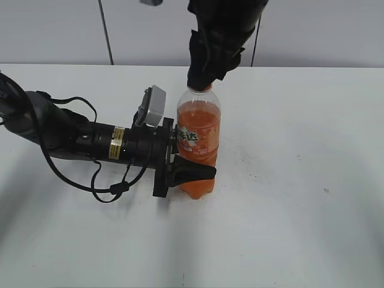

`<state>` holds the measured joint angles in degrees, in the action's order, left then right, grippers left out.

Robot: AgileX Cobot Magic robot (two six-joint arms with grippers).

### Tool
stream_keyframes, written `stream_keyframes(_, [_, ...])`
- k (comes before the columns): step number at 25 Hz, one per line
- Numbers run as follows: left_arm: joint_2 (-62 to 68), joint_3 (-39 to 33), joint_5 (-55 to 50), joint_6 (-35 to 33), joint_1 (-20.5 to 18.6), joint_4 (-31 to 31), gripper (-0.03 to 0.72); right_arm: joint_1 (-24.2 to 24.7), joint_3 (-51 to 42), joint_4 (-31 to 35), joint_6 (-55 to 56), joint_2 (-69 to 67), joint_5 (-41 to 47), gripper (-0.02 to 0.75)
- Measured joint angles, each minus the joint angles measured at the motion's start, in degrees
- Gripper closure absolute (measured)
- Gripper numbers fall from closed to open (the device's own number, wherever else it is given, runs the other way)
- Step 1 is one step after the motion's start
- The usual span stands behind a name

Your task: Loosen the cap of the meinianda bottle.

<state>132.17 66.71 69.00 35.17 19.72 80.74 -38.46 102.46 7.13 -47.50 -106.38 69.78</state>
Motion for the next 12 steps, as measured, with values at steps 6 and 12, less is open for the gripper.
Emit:
stream_keyframes(6, [0.0,0.2,0.0,0.0,-0.1,0.5,0.288,0.0,0.0,0.2,-8.2,0.0,0.1,0.465])
stream_keyframes(12, [0.0,0.2,0.0,0.0,-0.1,0.6,0.288,0.0,0.0,0.2,-10.0,0.2,0.3,0.465])
